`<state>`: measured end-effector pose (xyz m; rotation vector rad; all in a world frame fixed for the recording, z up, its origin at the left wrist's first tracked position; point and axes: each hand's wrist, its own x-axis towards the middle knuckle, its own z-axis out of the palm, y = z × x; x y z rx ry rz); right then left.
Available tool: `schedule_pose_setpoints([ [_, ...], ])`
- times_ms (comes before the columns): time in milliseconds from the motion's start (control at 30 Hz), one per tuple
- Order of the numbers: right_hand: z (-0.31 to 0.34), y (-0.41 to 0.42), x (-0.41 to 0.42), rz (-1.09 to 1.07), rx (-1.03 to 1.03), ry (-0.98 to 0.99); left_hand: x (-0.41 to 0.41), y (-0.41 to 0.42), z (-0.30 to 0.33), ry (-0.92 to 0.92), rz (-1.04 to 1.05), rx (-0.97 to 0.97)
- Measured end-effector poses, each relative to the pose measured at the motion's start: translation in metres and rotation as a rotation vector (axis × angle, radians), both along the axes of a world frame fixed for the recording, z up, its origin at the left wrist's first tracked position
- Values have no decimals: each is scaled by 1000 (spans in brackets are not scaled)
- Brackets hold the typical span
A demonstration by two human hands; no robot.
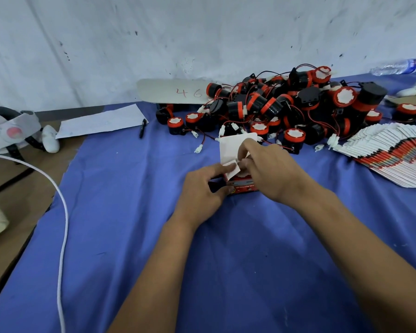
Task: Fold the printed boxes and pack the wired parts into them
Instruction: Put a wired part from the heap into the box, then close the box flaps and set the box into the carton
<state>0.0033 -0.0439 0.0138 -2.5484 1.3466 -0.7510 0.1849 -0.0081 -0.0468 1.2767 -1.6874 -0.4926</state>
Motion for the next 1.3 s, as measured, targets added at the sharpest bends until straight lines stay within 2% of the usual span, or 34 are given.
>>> schedule_pose_setpoints([
  [67,-3,2,-2,21,-42,-227,-1,-2,-2,-60,13,-50],
  [167,-15,4,-9,-123,-339,-532,-2,-3,-5,-75,34,-85],
  [200,-21,4,-11,-200,-359,-588,-3,-4,-5,-77,41,-109],
  [267,-34,-1,-16,-300,-194,-666,-4,-5,-5,-84,56,-161],
  [367,-49,-10,-17,-292,87,-653,-6,-8,-4,-76,76,-164],
  [533,-52,-18,-19,-211,213,-747,-3,-7,-3,-55,65,-127],
  [700,-55,-20,-15,-99,430,-856,0,-9,-4,-17,56,-91],
  [833,-56,-19,-17,-20,427,-867,-1,-8,-5,9,62,-81],
  [1067,-51,-16,-13,89,234,-663,-4,-7,-1,-94,117,-121],
  [1167,-51,-11,-14,80,242,-585,-3,-5,2,-81,82,-89],
  [1300,-51,-7,-18,143,280,-593,-2,-5,3,-19,76,-18],
])
